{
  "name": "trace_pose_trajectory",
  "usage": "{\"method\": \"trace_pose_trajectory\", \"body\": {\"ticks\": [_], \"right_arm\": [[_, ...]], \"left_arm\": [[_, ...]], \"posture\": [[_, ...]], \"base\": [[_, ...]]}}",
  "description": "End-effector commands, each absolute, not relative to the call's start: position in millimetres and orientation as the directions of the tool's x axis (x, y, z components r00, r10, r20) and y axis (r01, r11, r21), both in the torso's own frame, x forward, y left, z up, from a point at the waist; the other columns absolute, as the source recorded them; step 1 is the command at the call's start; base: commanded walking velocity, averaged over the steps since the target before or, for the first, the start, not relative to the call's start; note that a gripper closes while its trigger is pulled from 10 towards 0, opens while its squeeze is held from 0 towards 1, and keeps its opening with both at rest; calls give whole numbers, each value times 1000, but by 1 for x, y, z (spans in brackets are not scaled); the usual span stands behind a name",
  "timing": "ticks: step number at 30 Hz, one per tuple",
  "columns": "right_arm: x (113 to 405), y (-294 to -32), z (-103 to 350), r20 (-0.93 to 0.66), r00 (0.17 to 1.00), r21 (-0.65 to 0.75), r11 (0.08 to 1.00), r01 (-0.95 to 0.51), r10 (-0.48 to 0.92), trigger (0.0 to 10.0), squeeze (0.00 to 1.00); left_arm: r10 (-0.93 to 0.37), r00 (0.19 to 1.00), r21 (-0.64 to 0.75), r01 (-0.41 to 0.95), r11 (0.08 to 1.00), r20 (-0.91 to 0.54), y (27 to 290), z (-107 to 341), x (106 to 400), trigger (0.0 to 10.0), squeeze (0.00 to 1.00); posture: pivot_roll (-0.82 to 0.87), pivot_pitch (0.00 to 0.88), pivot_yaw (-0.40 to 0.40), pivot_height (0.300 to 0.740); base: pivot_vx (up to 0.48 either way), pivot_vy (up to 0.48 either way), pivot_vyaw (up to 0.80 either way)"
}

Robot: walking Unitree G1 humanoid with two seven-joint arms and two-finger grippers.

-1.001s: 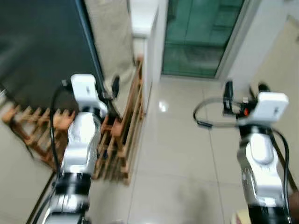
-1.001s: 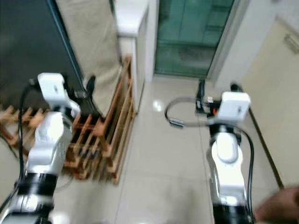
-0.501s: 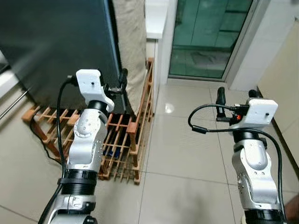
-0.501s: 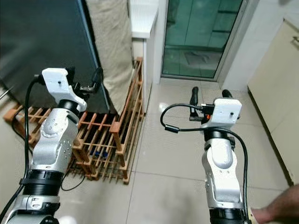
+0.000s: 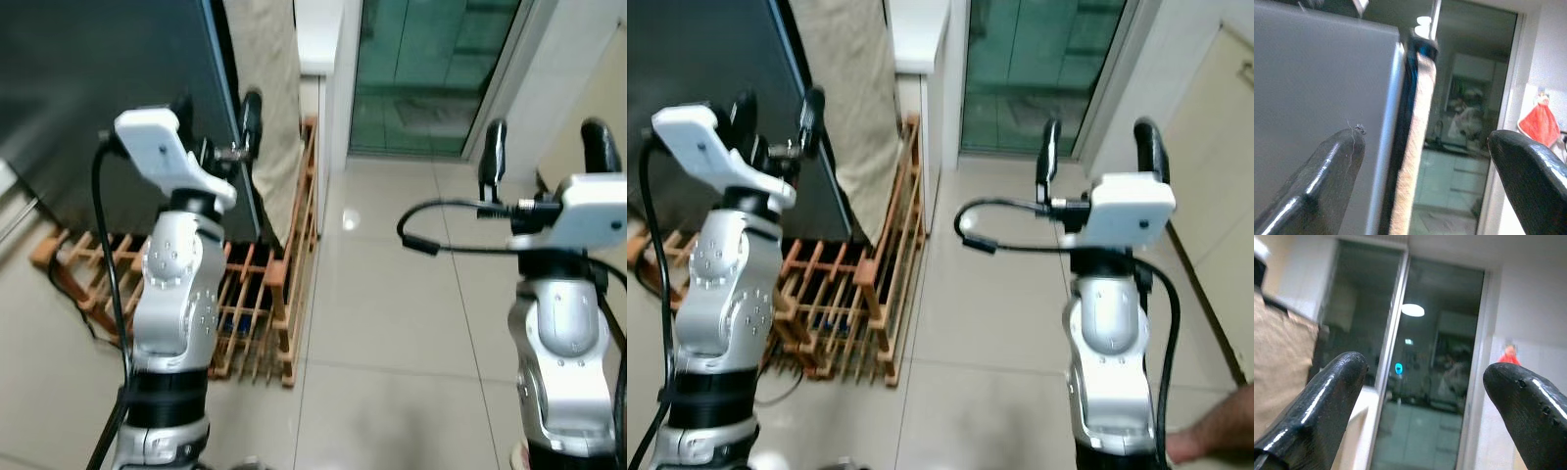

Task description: Restocking fridge

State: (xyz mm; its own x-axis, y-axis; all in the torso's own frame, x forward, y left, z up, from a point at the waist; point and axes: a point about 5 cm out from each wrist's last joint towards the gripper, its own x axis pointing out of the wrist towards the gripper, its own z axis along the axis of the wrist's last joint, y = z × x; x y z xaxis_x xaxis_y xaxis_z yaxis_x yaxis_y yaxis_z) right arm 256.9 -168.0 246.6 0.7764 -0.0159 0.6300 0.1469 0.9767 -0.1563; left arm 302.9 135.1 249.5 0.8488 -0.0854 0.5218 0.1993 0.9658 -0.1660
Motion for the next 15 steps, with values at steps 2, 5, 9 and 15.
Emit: {"method": "trace_pose_trajectory", "body": {"ticks": [2,5,9,15], "right_arm": [[255,-172,253,642,766,-145,977,157,-28,10000,137],[258,-179,240,590,805,-134,977,168,-58,10000,137],[262,-179,227,533,844,-112,982,150,-68,10000,133],[265,-176,220,497,866,-117,985,125,-51,10000,133]], "left_arm": [[-98,832,-153,214,965,547,133,258,301,10000,0],[-93,844,-163,209,964,528,134,254,301,10000,0],[-99,853,-157,206,966,512,132,252,301,10000,0],[-109,848,-145,213,966,519,131,252,301,10000,0]], "posture": [[-109,0,17,740],[-109,0,13,740],[-107,0,12,740],[-107,0,12,740]], "base": [[0,0,0],[356,319,0],[365,310,0],[368,309,0]]}}
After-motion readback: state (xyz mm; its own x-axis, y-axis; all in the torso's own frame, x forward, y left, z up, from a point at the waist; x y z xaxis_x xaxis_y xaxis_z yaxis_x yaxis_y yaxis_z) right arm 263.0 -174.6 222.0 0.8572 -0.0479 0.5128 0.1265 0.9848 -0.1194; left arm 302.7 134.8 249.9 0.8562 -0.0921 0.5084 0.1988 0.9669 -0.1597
